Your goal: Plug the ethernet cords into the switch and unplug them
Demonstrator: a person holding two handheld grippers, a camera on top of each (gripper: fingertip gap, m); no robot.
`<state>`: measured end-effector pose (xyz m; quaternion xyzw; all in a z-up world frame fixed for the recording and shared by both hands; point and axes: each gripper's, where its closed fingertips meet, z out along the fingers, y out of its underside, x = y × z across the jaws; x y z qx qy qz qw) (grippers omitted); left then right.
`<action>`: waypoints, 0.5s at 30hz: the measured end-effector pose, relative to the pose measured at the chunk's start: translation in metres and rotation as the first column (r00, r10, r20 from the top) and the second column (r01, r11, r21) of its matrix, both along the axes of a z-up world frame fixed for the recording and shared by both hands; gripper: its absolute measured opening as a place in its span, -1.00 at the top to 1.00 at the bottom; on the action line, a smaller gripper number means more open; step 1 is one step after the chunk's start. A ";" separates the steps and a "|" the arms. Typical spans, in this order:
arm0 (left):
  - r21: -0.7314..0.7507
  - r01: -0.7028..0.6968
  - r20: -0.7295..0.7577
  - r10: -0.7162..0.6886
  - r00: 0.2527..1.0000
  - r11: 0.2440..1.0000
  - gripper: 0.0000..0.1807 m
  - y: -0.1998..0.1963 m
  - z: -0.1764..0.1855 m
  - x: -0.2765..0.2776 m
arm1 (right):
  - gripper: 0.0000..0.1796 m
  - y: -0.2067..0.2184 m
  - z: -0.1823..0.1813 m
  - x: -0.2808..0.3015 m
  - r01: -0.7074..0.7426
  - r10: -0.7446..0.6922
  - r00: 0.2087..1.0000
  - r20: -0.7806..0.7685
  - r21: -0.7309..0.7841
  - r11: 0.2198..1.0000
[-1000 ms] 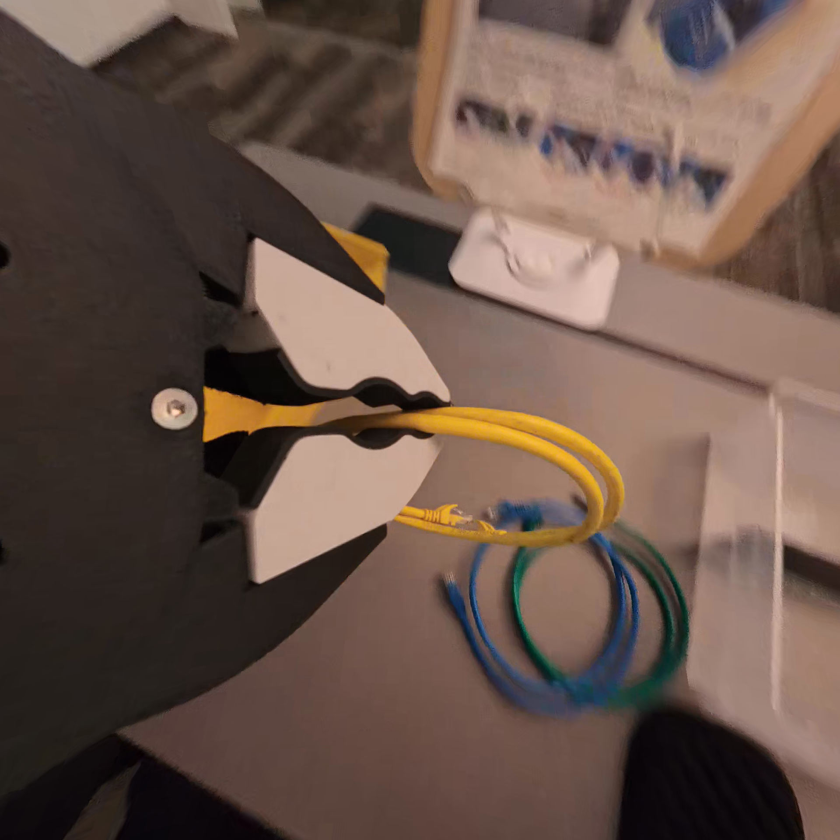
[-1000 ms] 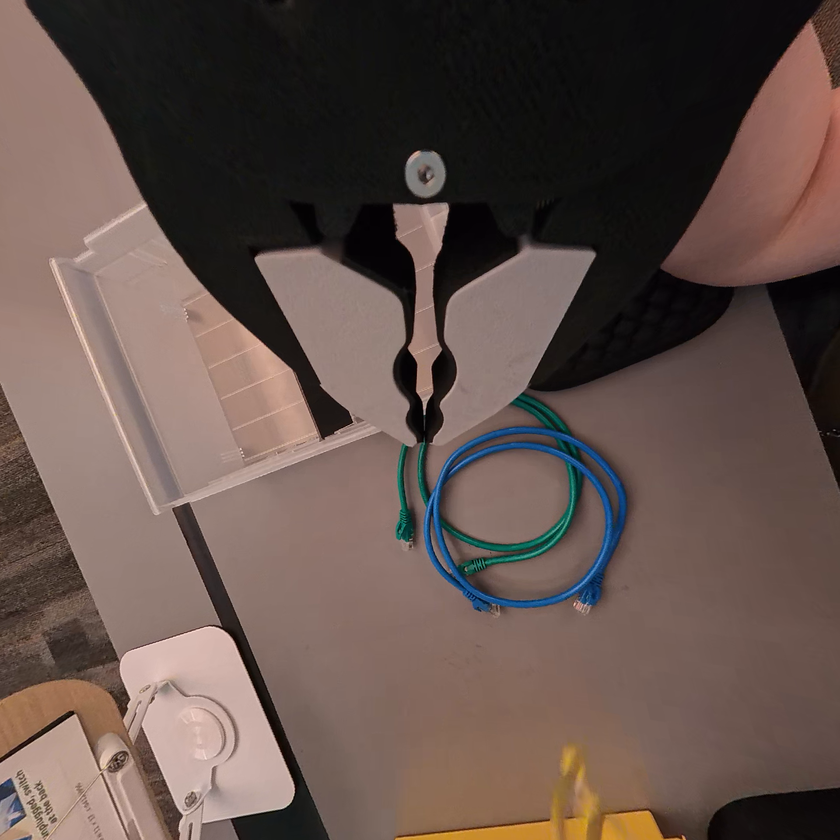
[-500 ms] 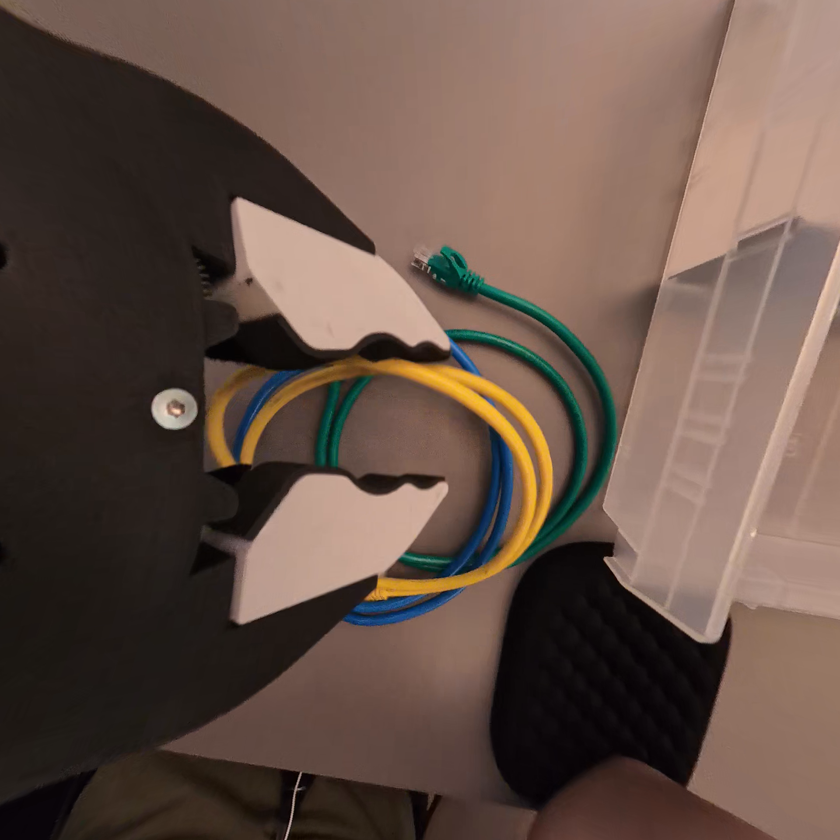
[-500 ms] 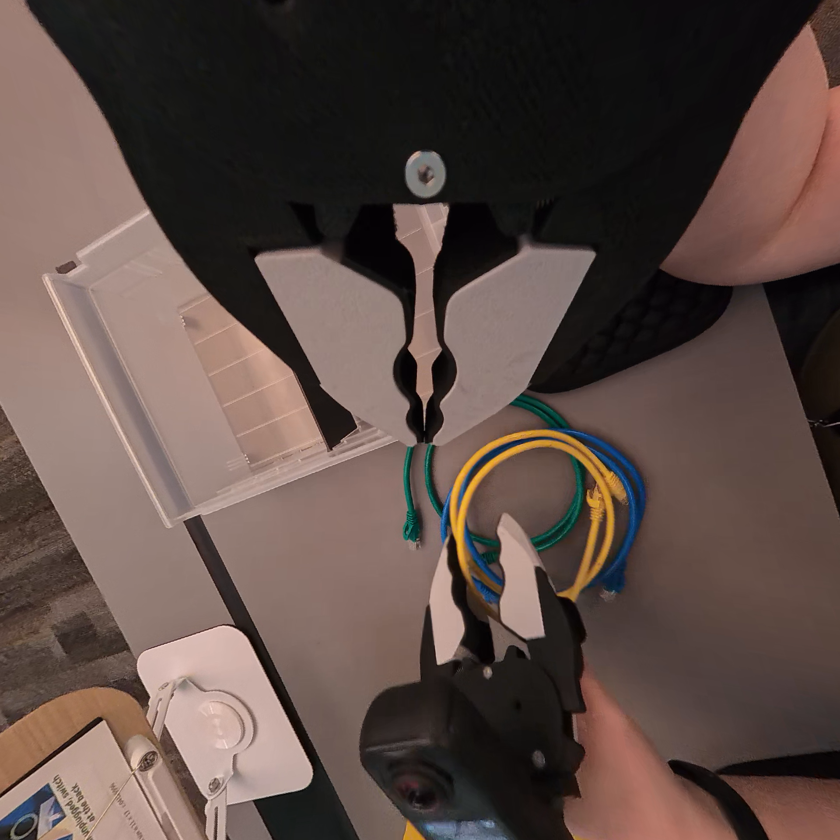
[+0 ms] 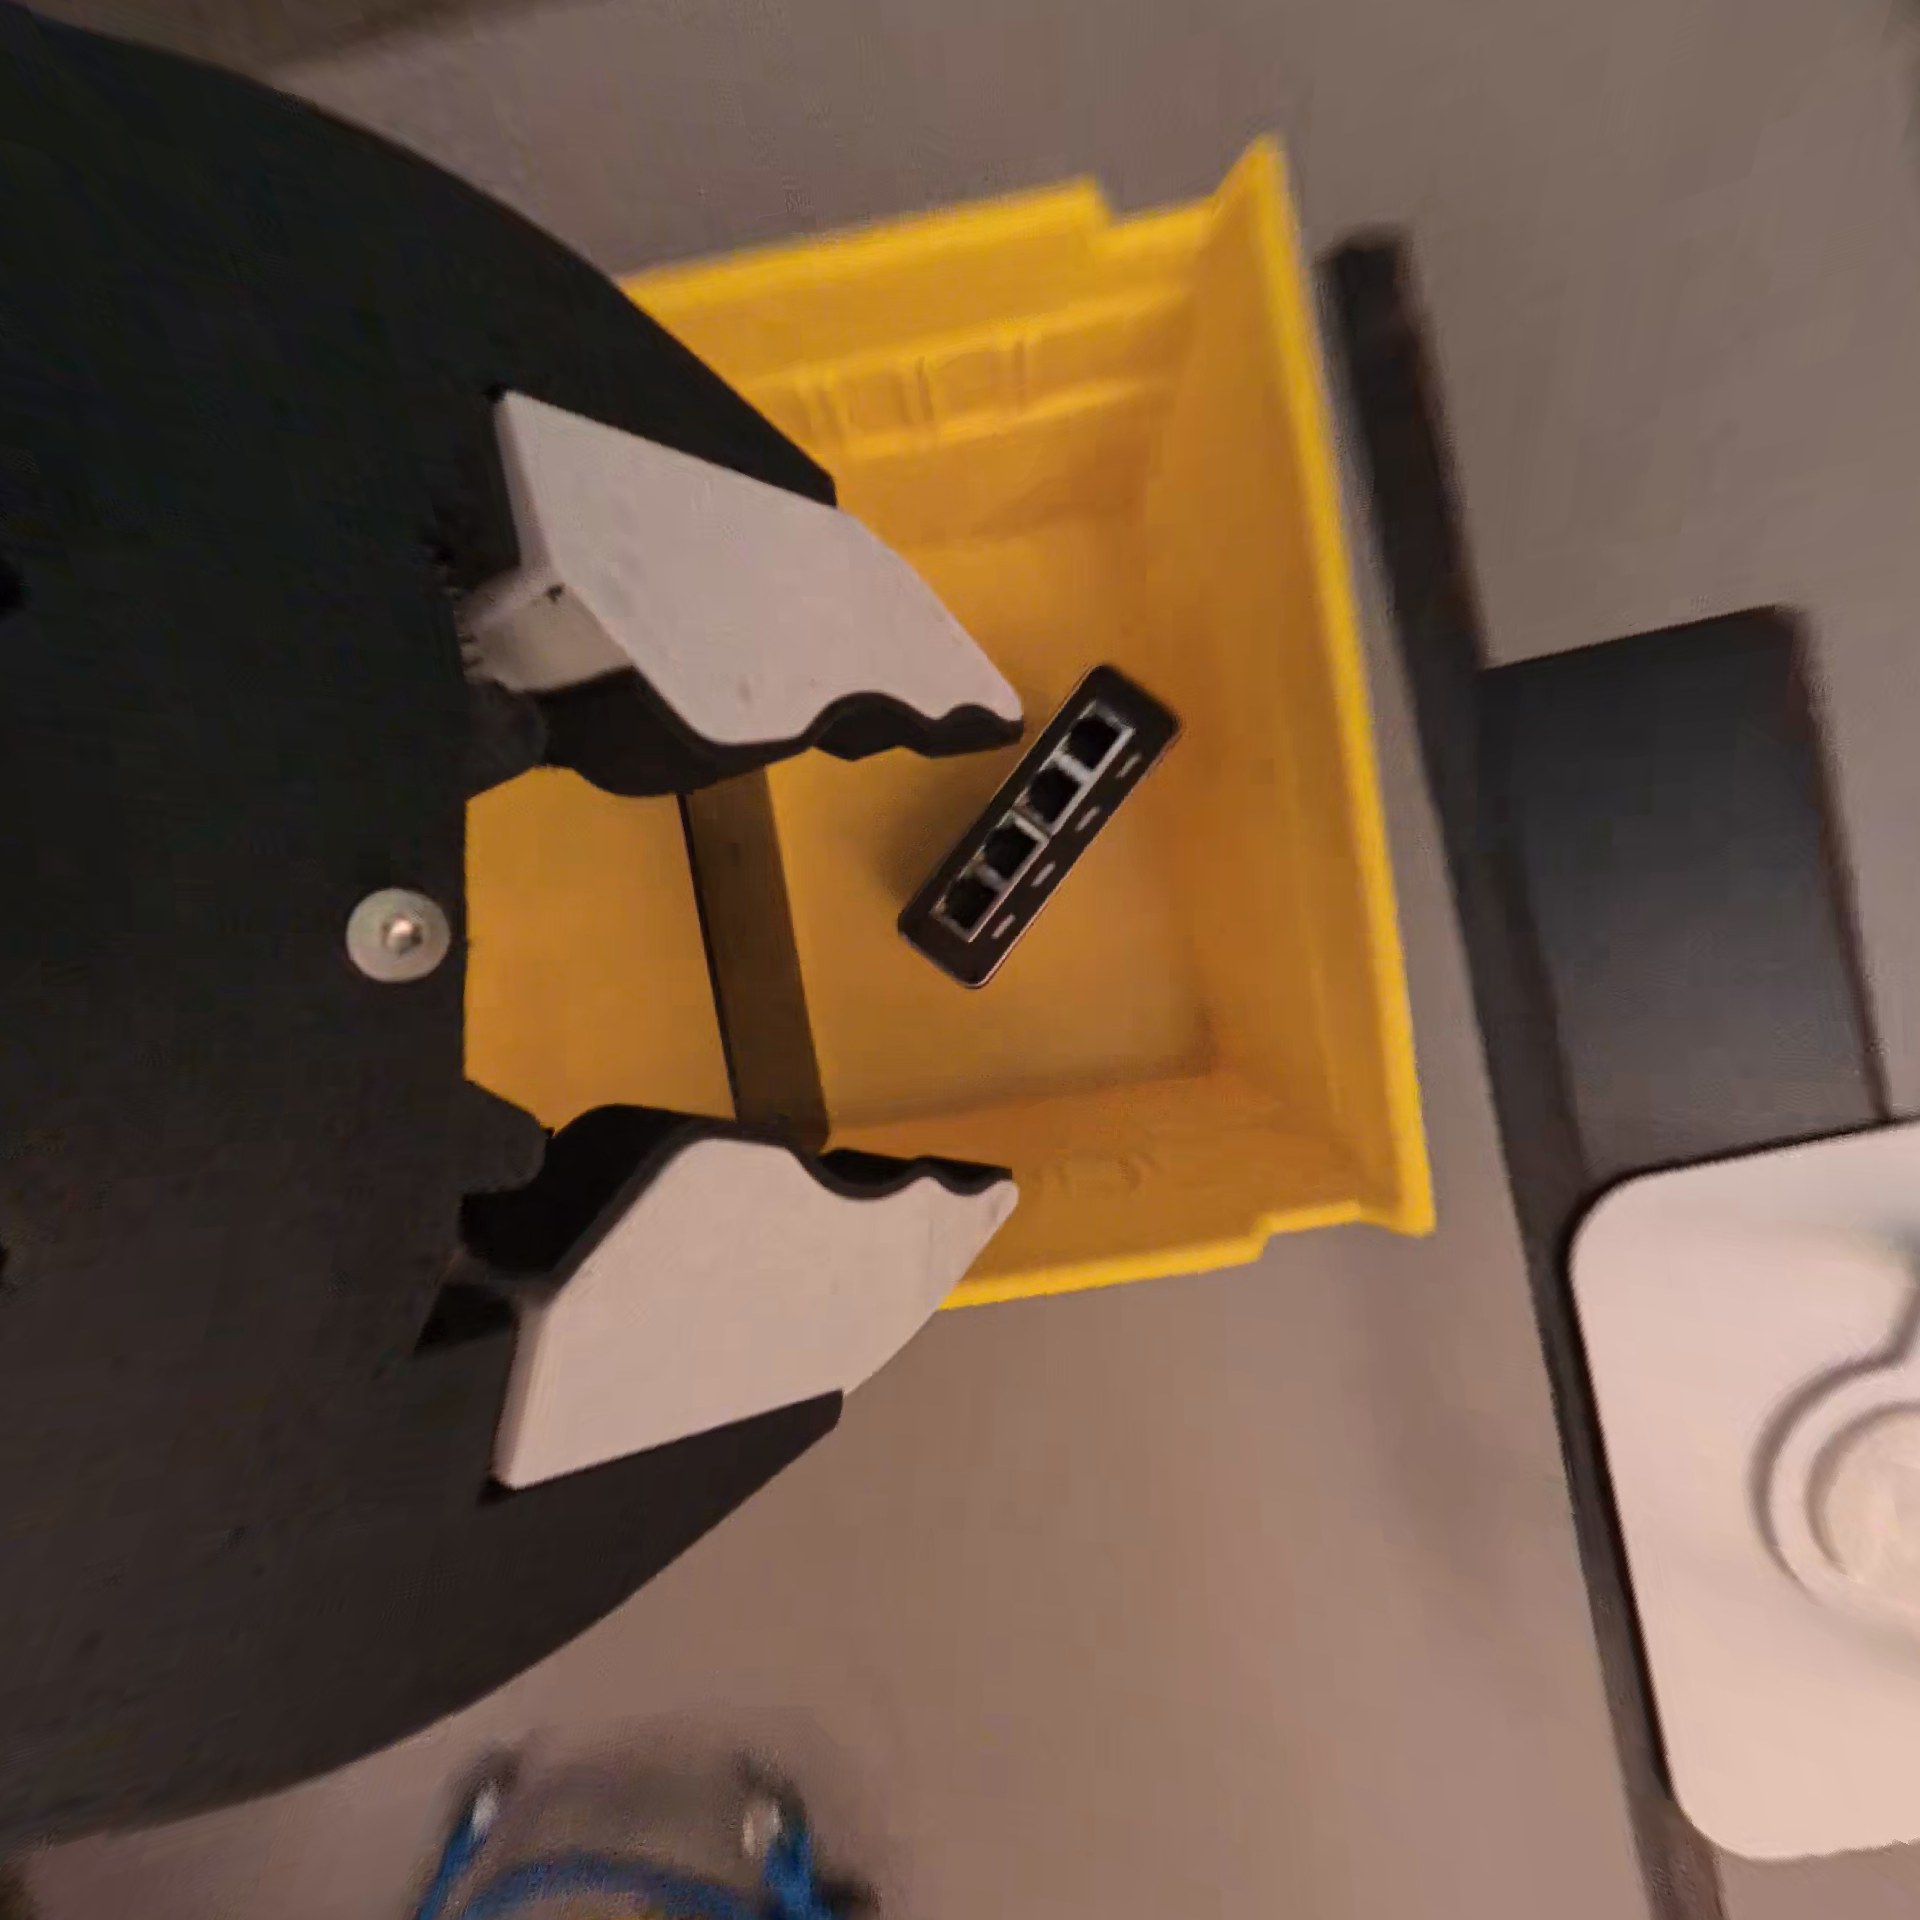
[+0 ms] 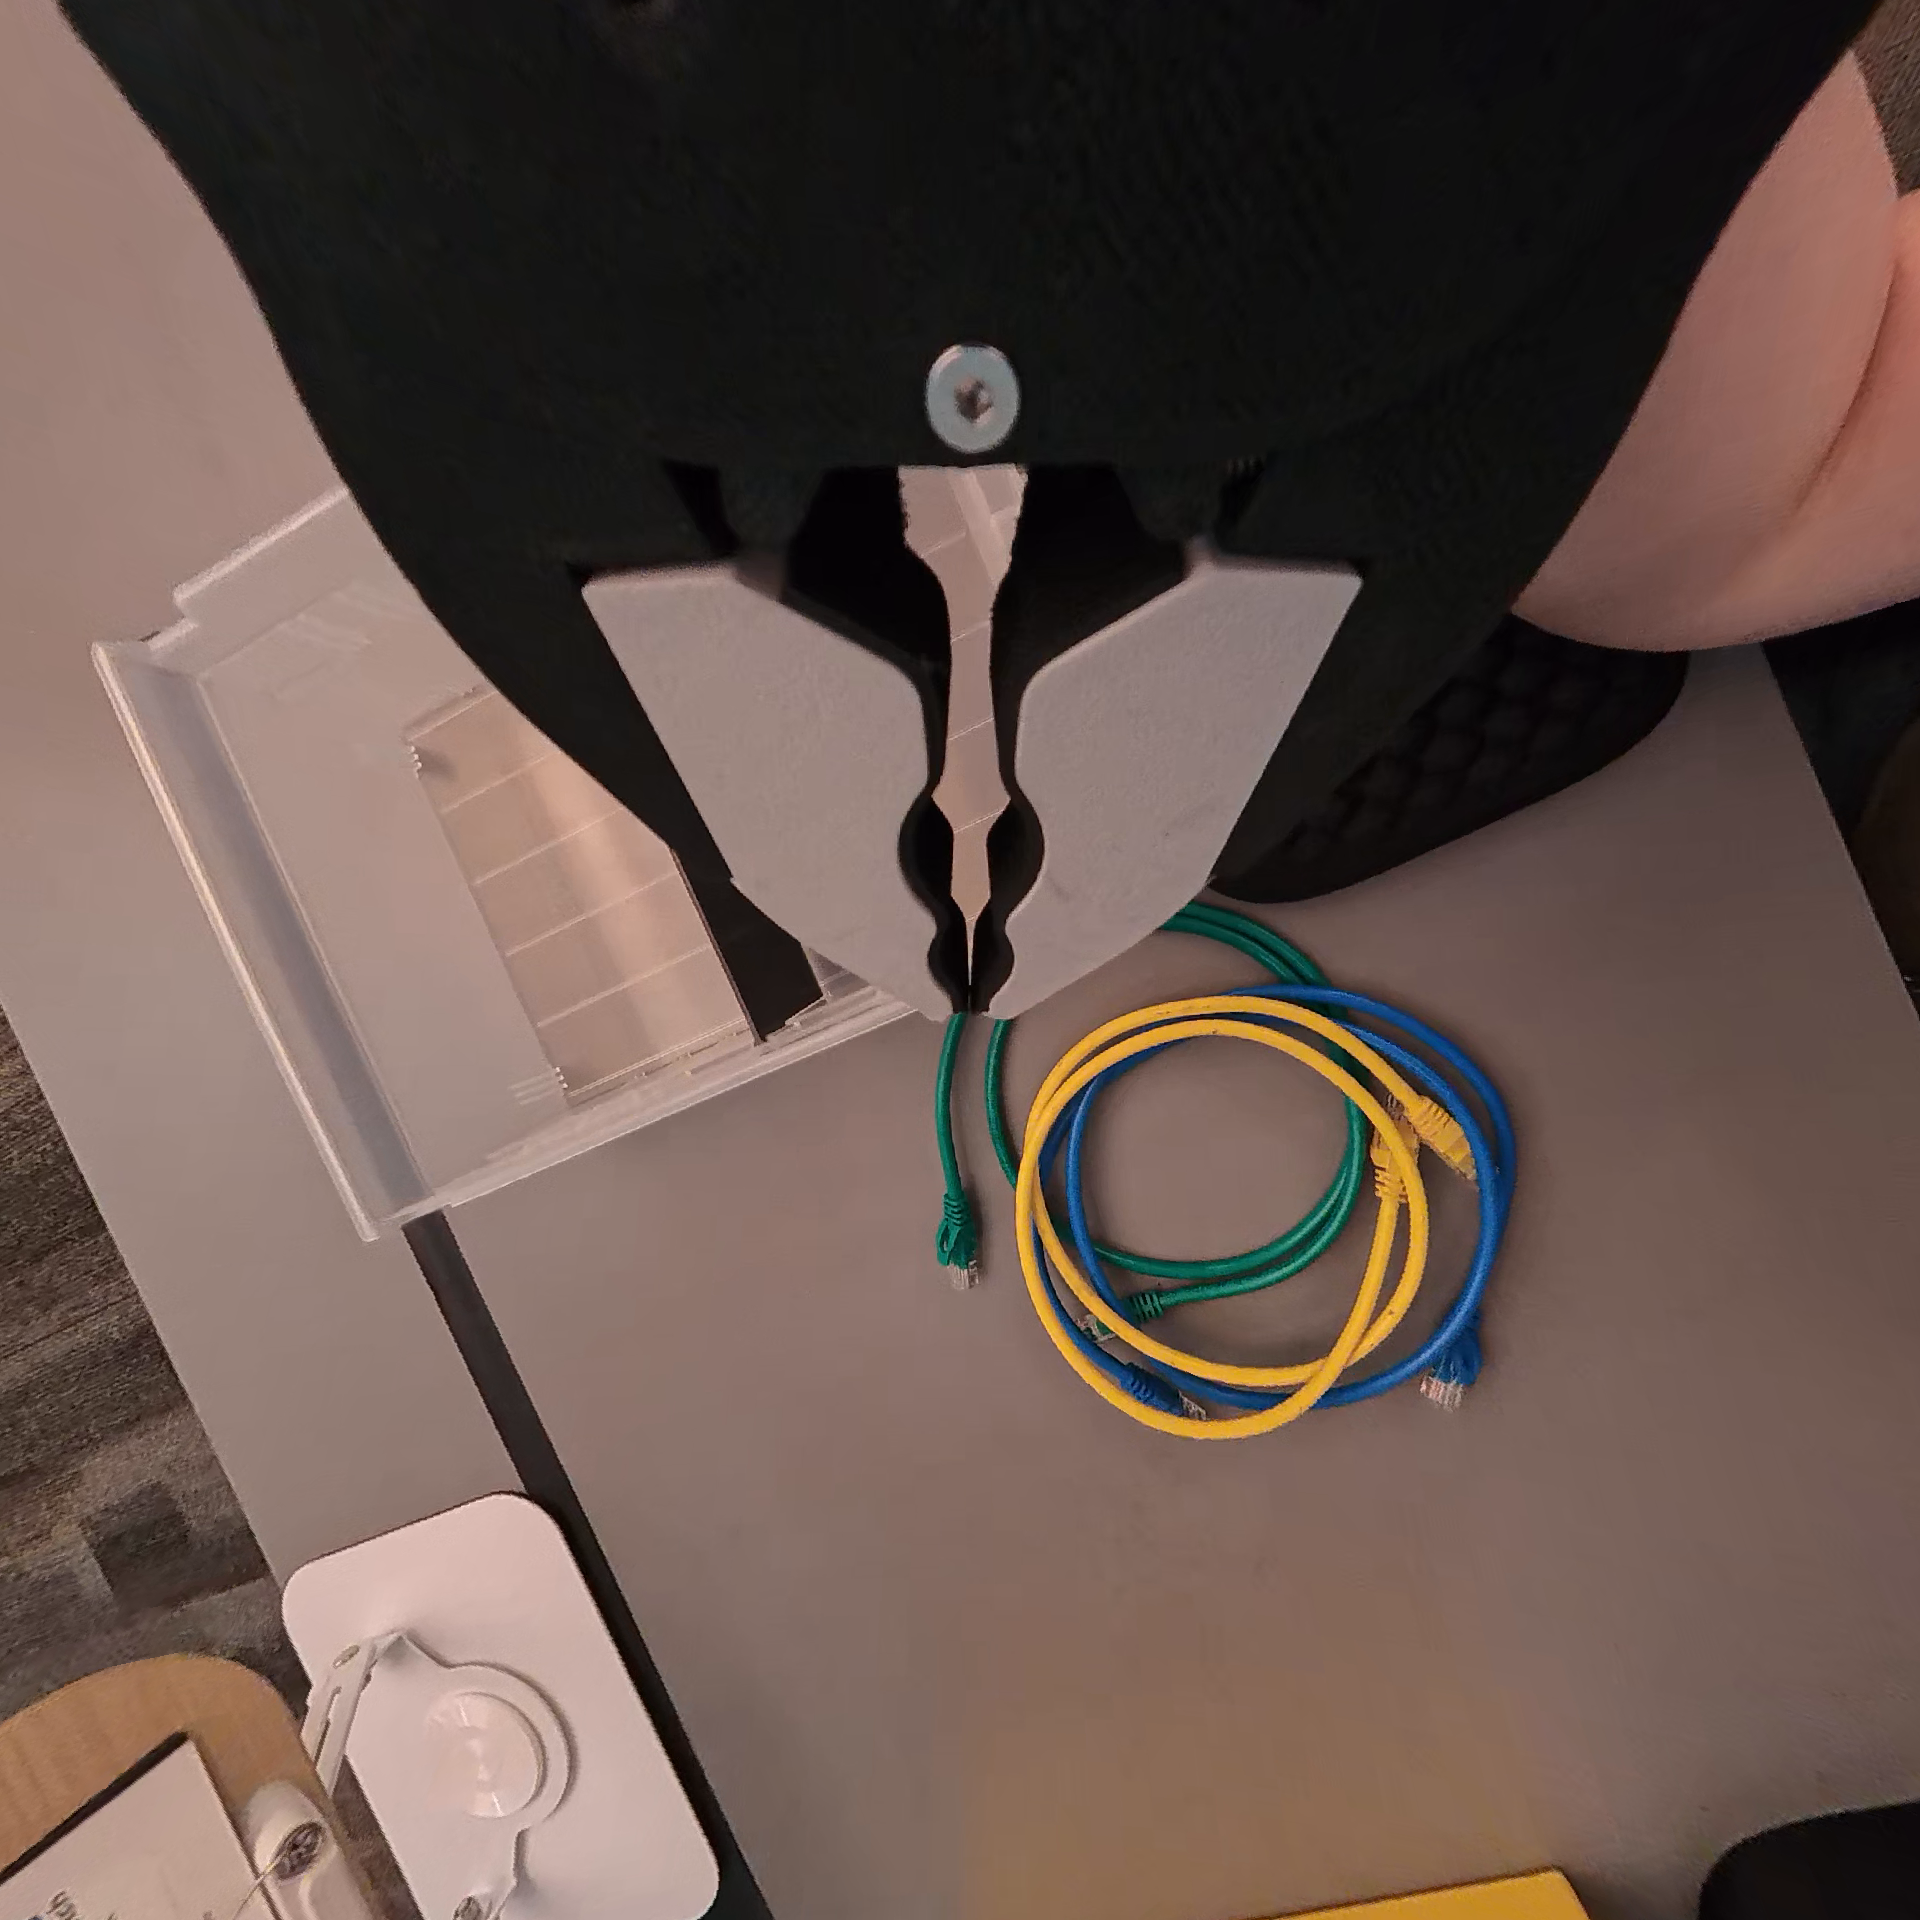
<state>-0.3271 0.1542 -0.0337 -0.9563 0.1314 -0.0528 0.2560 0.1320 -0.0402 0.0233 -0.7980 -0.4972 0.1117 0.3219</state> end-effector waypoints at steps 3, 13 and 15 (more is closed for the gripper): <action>-0.135 -0.081 0.093 0.094 0.991 0.987 0.19 0.004 -0.026 -0.001 | 0.99 0.001 -0.005 -0.002 0.001 0.000 1.000 0.027 -0.015 1.000; -0.334 -0.235 -0.184 0.181 0.966 0.913 0.24 0.003 -0.076 -0.029 | 0.99 0.000 -0.004 0.005 0.012 -0.012 1.000 0.002 -0.020 1.000; -0.358 -0.232 -0.157 0.187 0.970 0.904 0.44 0.000 -0.077 -0.028 | 0.99 0.000 -0.004 0.007 0.016 -0.016 1.000 -0.003 -0.020 1.000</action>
